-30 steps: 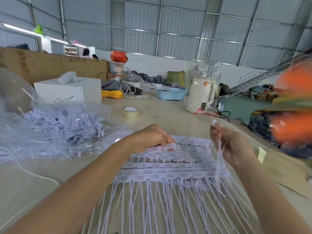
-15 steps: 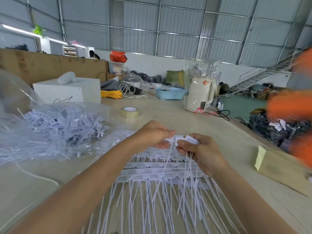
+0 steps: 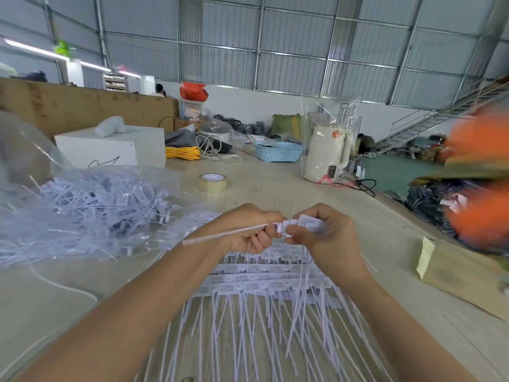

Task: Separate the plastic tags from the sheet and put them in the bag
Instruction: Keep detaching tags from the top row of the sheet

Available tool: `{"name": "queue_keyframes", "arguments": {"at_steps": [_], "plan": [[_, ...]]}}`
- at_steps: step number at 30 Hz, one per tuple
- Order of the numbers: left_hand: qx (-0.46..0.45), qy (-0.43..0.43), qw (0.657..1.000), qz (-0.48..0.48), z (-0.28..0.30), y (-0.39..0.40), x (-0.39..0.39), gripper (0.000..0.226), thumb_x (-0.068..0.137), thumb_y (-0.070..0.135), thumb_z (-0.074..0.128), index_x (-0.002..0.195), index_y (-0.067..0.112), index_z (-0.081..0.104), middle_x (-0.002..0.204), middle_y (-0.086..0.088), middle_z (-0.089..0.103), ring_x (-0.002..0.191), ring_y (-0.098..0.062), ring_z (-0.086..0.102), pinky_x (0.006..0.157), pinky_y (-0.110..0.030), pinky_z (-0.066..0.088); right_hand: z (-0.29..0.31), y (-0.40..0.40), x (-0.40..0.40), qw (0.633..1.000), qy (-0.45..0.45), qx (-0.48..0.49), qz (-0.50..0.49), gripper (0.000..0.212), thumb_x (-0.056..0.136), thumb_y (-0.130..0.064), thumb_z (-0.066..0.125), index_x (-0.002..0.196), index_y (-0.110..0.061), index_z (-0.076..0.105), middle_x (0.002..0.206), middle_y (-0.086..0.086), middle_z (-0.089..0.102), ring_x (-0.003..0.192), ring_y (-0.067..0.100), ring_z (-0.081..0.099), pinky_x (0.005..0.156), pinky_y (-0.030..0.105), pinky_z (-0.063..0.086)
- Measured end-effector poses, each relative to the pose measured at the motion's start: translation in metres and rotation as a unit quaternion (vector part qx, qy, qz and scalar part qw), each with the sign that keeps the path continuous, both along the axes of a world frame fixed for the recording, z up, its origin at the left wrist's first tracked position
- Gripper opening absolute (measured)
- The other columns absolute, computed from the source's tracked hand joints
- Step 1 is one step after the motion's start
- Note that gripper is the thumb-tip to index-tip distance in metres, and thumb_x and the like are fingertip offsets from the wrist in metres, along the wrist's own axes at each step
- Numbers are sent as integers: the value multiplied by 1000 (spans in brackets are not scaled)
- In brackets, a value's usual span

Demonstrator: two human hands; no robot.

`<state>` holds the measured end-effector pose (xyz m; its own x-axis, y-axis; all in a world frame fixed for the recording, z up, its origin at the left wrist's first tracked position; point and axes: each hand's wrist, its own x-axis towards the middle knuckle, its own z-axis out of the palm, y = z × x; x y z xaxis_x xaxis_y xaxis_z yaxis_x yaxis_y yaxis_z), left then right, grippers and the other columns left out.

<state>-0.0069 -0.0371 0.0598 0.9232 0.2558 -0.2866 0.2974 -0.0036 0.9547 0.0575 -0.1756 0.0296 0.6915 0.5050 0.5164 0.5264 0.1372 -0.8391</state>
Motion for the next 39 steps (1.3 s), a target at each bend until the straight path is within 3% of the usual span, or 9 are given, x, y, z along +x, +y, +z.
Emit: {"name": "queue_keyframes", "arguments": {"at_steps": [3,10,14,17,23,26,30,34,39], "plan": [[-53,55,996,-55,3,8,0,33,96,15,36,63,12,42,33,11,33,23,0,25,25,-10,20,4,-1,-6,995,-91,-28,-23,17,78,4,71,74,-8,60,73,11,65,60,17,67,59,36,59],[-164,69,972,-150,6,20,2,54,93,18,33,45,12,56,30,10,35,23,-1,31,25,-10,21,15,-1,-9,995,58,69,52,21,73,11,70,68,-5,58,55,0,64,46,13,58,49,21,51],[-239,33,942,-235,6,13,-1,24,73,15,61,50,11,56,31,11,39,24,0,32,27,-10,22,16,-4,-5,984,115,101,94,21,75,14,64,68,-5,58,55,3,60,45,13,52,45,22,44],[-254,-21,917,-306,8,24,-11,27,66,20,82,58,9,59,34,11,44,29,-1,24,27,-10,26,22,-21,16,960,217,166,56,18,81,9,59,76,-8,60,71,8,60,51,9,52,48,15,45],[12,-146,989,-22,-3,12,-1,14,87,22,61,84,8,59,55,2,55,46,-6,51,50,-18,44,22,-27,41,813,439,351,150,16,86,2,51,101,-2,51,82,11,56,51,9,56,54,16,52],[101,-178,979,14,-13,2,4,11,91,3,58,86,13,56,66,-1,57,52,-5,53,54,-18,41,11,-13,30,850,431,236,188,30,70,-1,61,99,-3,54,77,12,61,57,13,60,56,21,55],[138,-211,967,35,-14,-6,6,20,84,-5,64,84,13,57,68,0,60,46,2,53,48,-14,41,-2,-1,22,921,351,127,113,10,81,0,62,91,-1,63,72,7,63,56,12,60,57,21,54],[112,-217,967,74,-17,-12,9,27,76,0,73,93,11,56,67,2,67,50,1,58,48,-13,45,-6,1,22,914,364,140,115,10,84,0,60,93,-1,63,73,8,63,55,12,59,53,19,52],[101,-234,962,102,-24,-21,10,15,76,8,77,79,7,62,52,7,63,43,0,54,47,-12,44,-8,3,19,895,373,174,169,17,89,7,46,95,5,62,81,17,67,68,20,67,61,25,56]]}}
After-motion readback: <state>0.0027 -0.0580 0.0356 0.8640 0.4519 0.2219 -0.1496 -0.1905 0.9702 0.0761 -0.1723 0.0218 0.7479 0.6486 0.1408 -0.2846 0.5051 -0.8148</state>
